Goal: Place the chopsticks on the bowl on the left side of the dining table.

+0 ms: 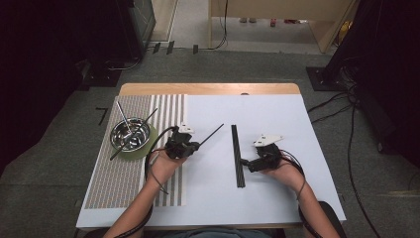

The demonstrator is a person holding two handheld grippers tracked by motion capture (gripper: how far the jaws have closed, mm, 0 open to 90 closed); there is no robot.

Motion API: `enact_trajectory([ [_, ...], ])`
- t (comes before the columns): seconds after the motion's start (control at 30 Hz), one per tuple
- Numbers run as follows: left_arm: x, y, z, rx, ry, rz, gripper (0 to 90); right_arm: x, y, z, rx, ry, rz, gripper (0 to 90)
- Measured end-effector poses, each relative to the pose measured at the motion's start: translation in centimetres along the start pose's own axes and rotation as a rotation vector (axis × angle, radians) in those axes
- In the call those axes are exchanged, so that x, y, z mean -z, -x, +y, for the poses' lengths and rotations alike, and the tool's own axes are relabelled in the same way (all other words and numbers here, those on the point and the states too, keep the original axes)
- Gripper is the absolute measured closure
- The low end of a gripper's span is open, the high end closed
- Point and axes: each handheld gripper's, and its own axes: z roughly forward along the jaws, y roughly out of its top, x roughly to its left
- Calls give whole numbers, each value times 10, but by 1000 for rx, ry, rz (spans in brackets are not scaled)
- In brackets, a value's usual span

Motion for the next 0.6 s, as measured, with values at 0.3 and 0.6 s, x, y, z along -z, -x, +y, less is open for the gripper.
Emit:
enact_trajectory([
  [0.3, 6, -4, 0, 4, -7, 0, 874, 0, 0, 0, -3, -1, 1, 109],
  [0.6, 10, -8, 0, 9, -15, -8, 874, 0, 0, 0, -3, -2, 0, 109],
])
